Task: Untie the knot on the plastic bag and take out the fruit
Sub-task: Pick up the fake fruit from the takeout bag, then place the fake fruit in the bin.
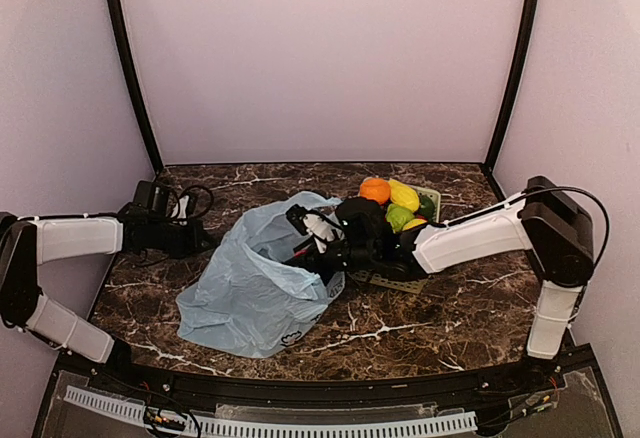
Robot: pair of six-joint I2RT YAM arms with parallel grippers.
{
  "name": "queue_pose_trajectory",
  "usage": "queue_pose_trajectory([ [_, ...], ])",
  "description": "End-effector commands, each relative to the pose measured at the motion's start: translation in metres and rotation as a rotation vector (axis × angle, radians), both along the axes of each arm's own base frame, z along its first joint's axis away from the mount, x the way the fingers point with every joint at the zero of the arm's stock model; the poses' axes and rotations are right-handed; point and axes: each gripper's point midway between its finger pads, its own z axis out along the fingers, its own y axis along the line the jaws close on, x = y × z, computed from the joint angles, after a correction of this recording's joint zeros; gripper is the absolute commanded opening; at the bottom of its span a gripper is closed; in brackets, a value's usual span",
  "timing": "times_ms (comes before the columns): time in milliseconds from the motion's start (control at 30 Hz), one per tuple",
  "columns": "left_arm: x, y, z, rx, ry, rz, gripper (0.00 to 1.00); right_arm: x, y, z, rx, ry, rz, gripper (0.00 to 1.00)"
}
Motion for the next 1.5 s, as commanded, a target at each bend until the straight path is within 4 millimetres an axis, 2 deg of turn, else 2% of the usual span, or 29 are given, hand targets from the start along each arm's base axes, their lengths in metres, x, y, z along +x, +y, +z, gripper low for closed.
queue_pose_trajectory([
  [0, -0.006, 0.013, 0.006, 0.032, 0.003, 0.023, 0.01, 0.006, -0.042, 0.023, 0.03, -0.005, -0.118, 0.11],
  [100, -0.004, 0.02, 0.016, 0.044, -0.012, 0.032, 0.04, 0.001, -0.07, 0.031, 0.03, 0.001, -0.164, 0.11],
  [267, 0.002, 0.034, 0.043, 0.106, -0.061, 0.033, 0.16, -0.001, -0.108, 0.051, 0.056, -0.016, -0.251, 0.13],
  [400, 0.006, 0.045, 0.067, 0.153, -0.111, 0.039, 0.28, 0.008, -0.134, 0.071, 0.075, -0.039, -0.331, 0.13],
  [433, 0.009, 0.046, 0.076, 0.167, -0.136, 0.035, 0.35, 0.011, -0.14, 0.077, 0.076, -0.047, -0.351, 0.13],
  [533, 0.007, 0.056, 0.095, 0.229, -0.181, 0.046, 0.48, 0.029, -0.164, 0.097, 0.065, -0.089, -0.444, 0.16],
  [633, 0.005, 0.059, 0.124, 0.269, -0.279, 0.02, 0.63, 0.049, -0.191, 0.117, 0.034, -0.131, -0.543, 0.19],
  [700, 0.001, 0.059, 0.137, 0.28, -0.325, 0.003, 0.67, 0.069, -0.211, 0.129, 0.026, -0.16, -0.612, 0.22],
  [800, -0.005, 0.053, 0.144, 0.269, -0.358, -0.038, 0.7, 0.097, -0.234, 0.136, 0.014, -0.169, -0.694, 0.22],
  [833, -0.01, 0.046, 0.144, 0.238, -0.361, -0.08, 0.7, 0.107, -0.239, 0.136, 0.008, -0.165, -0.712, 0.22],
  [1033, -0.046, 0.014, 0.139, 0.076, -0.357, -0.236, 0.74, 0.164, -0.268, 0.123, -0.007, -0.095, -0.814, 0.22],
  [1133, -0.07, 0.003, 0.132, 0.01, -0.306, -0.305, 0.75, 0.183, -0.267, 0.115, 0.012, -0.041, -0.795, 0.2],
  [1167, -0.081, -0.004, 0.133, -0.021, -0.285, -0.337, 0.75, 0.184, -0.263, 0.113, 0.015, -0.032, -0.775, 0.2],
  [1300, -0.106, -0.025, 0.141, -0.103, -0.277, -0.388, 0.8, 0.183, -0.245, 0.102, 0.031, 0.006, -0.692, 0.21],
  [1467, -0.122, -0.036, 0.128, -0.154, -0.171, -0.384, 0.84, 0.182, -0.233, 0.084, 0.019, 0.037, -0.653, 0.22],
])
